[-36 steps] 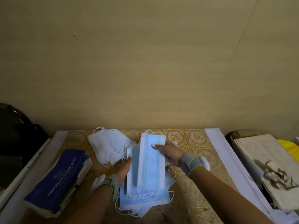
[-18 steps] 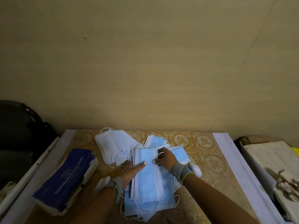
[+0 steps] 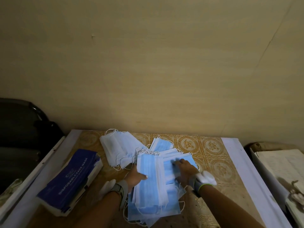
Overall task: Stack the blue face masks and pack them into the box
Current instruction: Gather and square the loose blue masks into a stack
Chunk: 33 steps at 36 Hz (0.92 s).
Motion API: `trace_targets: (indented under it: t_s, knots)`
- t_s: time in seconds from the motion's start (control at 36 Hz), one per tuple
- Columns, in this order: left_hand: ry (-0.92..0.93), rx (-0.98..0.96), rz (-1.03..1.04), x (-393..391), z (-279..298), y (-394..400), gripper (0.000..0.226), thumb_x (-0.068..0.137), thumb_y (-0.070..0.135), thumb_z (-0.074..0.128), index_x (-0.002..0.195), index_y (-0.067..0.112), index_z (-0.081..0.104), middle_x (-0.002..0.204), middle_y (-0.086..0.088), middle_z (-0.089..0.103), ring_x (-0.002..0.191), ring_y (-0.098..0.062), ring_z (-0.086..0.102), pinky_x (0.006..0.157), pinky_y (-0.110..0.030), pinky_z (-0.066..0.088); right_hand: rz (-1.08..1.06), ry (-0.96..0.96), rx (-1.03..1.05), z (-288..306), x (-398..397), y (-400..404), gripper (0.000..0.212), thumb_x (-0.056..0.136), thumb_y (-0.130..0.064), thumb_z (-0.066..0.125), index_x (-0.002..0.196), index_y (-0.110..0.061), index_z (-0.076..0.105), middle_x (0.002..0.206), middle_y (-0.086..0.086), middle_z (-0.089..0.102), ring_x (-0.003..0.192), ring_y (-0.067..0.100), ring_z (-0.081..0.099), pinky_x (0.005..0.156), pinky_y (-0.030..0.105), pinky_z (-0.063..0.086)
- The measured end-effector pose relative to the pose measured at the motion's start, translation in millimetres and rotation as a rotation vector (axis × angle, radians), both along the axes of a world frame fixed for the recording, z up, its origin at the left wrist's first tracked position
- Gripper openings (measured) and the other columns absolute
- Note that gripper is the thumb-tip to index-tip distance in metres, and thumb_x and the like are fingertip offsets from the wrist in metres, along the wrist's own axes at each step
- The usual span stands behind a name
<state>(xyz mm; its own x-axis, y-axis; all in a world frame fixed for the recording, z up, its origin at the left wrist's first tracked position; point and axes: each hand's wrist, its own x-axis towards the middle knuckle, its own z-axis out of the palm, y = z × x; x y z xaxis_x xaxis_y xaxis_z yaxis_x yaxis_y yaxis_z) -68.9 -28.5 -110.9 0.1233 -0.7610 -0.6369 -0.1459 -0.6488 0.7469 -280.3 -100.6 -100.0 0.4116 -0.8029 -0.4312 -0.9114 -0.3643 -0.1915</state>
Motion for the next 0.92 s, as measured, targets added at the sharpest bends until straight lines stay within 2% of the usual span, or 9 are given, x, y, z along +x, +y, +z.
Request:
trace_targets:
  t_s: [0.14,0.28,0.44,0.58,0.64,0.69,0.78,0.83,0.92]
  knots:
    - [0.004,-0.089,0.252,6.8,-5.0,-0.3,0.062,0.069,0.001,0.07,0.126,0.0,0.045,0.125,-0.019,0.056,0.113,-0.034,0.054,0.095,-0.04,0.045,0.005,0.036,-0.082,2.8,-0.4,1.2,0.045,0.089,-0.029,0.051,0.131,-0.014,0.044,0.133,0.015,0.045,0.119,0.033,0.053,0.094,0.039,0.045]
    - [-0.032,-0.108,0.395,18.1,-2.2,-1.1,0.05,0.08,-0.004,0.062,0.126,-0.004,0.045,0.125,-0.025,0.055,0.1,-0.033,0.054,0.085,-0.038,0.044,-0.122,-0.005,-0.149,8.8,-2.8,-1.4,0.029,0.092,-0.019,0.04,0.114,-0.009,0.057,0.121,0.017,0.061,0.111,0.032,0.059,0.088,0.033,0.046]
    - [-0.044,-0.119,0.44,20.9,0.8,-1.6,0.046,0.084,-0.006,0.057,0.128,-0.006,0.041,0.128,-0.026,0.052,0.108,-0.037,0.053,0.093,-0.041,0.043,-0.29,-0.241,-0.154,29.8,0.9,-8.0,0.024,0.09,-0.014,0.043,0.107,-0.003,0.056,0.113,0.024,0.064,0.105,0.038,0.059,0.076,0.034,0.043]
    - [0.001,-0.133,0.44,11.9,3.0,-3.8,0.041,0.089,-0.005,0.05,0.129,-0.008,0.042,0.107,-0.018,0.056,0.097,-0.028,0.049,0.091,-0.04,0.043,-0.212,-0.412,-0.138,45.9,28.8,7.7,0.018,0.088,-0.01,0.047,0.072,-0.016,0.044,0.093,0.029,0.065,0.094,0.039,0.06,0.066,0.032,0.03]
    - [0.057,-0.149,0.445,6.4,6.9,-3.9,0.037,0.092,-0.003,0.046,0.128,-0.009,0.043,0.097,-0.013,0.056,0.096,-0.028,0.049,0.087,-0.036,0.041,-0.166,-0.446,-0.076,50.4,42.3,17.2,0.011,0.089,-0.012,0.049,0.079,-0.012,0.054,0.088,0.026,0.064,0.094,0.036,0.061,0.073,0.034,0.038]
    - [0.13,-0.159,0.478,1.7,11.3,-4.4,0.037,0.096,0.009,0.044,0.13,-0.006,0.043,0.112,-0.016,0.058,0.101,-0.03,0.052,0.096,-0.04,0.043,-0.131,-0.476,0.013,54.3,54.2,26.4,0.019,0.091,-0.016,0.05,0.097,-0.002,0.062,0.098,0.024,0.068,0.087,0.03,0.067,0.072,0.031,0.045]
    - [0.215,-0.15,0.502,-0.9,11.8,-7.2,0.052,0.099,0.035,0.036,0.139,0.002,0.037,0.142,-0.02,0.044,0.124,-0.035,0.049,0.106,-0.044,0.04,-0.127,-0.551,0.315,55.5,66.4,41.4,0.032,0.095,-0.019,0.048,0.119,0.001,0.053,0.088,0.02,0.072,0.034,0.004,0.058,0.044,0.021,0.048]
    - [0.17,-0.16,0.499,-1.5,12.2,-9.1,0.061,0.096,0.045,0.036,0.142,0.005,0.035,0.148,-0.016,0.038,0.133,-0.033,0.041,0.11,-0.041,0.036,-0.089,-0.524,0.422,49.5,72.7,45.8,0.038,0.097,-0.019,0.045,0.13,0.0,0.047,0.077,0.007,0.073,0.031,-0.003,0.053,0.052,0.02,0.052]
    - [0.075,-0.145,0.401,3.8,0.8,-8.1,0.077,0.083,0.047,0.061,0.141,0.005,0.036,0.146,-0.014,0.041,0.134,-0.03,0.041,0.113,-0.041,0.033,-0.004,-0.477,0.403,38.8,75.8,44.9,0.039,0.097,-0.022,0.046,0.132,-0.005,0.049,0.101,0.017,0.062,0.041,-0.007,0.054,0.06,0.017,0.049]
